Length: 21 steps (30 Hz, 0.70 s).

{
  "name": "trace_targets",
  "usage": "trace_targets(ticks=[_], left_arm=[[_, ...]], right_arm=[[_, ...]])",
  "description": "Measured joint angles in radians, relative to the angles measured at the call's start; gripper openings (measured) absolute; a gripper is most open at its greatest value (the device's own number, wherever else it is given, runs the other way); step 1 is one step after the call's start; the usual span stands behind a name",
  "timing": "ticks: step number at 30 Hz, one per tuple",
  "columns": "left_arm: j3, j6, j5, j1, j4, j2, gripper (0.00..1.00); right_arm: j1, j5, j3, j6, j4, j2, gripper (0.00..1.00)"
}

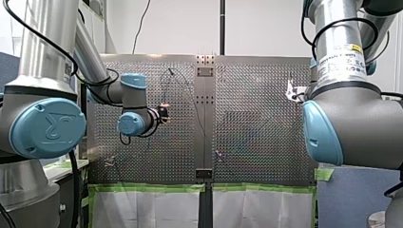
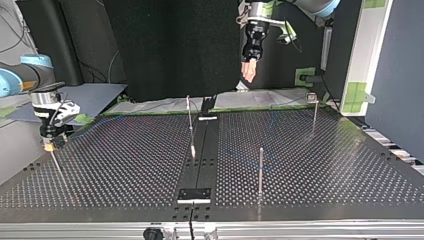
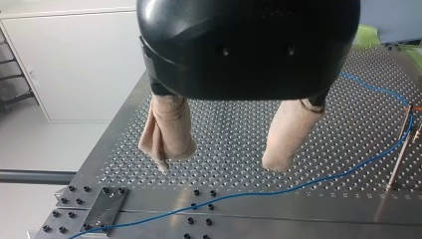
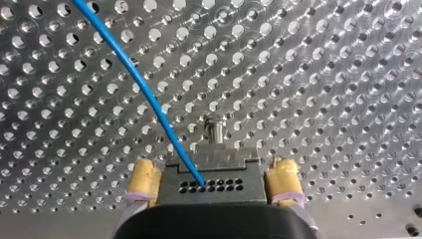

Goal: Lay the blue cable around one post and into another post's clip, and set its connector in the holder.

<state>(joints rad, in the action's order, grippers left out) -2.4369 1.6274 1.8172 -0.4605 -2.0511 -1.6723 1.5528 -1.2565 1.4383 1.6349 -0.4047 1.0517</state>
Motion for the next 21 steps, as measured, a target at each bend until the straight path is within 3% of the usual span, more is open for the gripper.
trace_targets(ticks=[21], left_arm=[[0.0,0.0,0.0,0.0,0.0,0.0,1.0]], right_arm=[[0.008,0.002,0.0,-0.005,0.0,0.0,1.0]])
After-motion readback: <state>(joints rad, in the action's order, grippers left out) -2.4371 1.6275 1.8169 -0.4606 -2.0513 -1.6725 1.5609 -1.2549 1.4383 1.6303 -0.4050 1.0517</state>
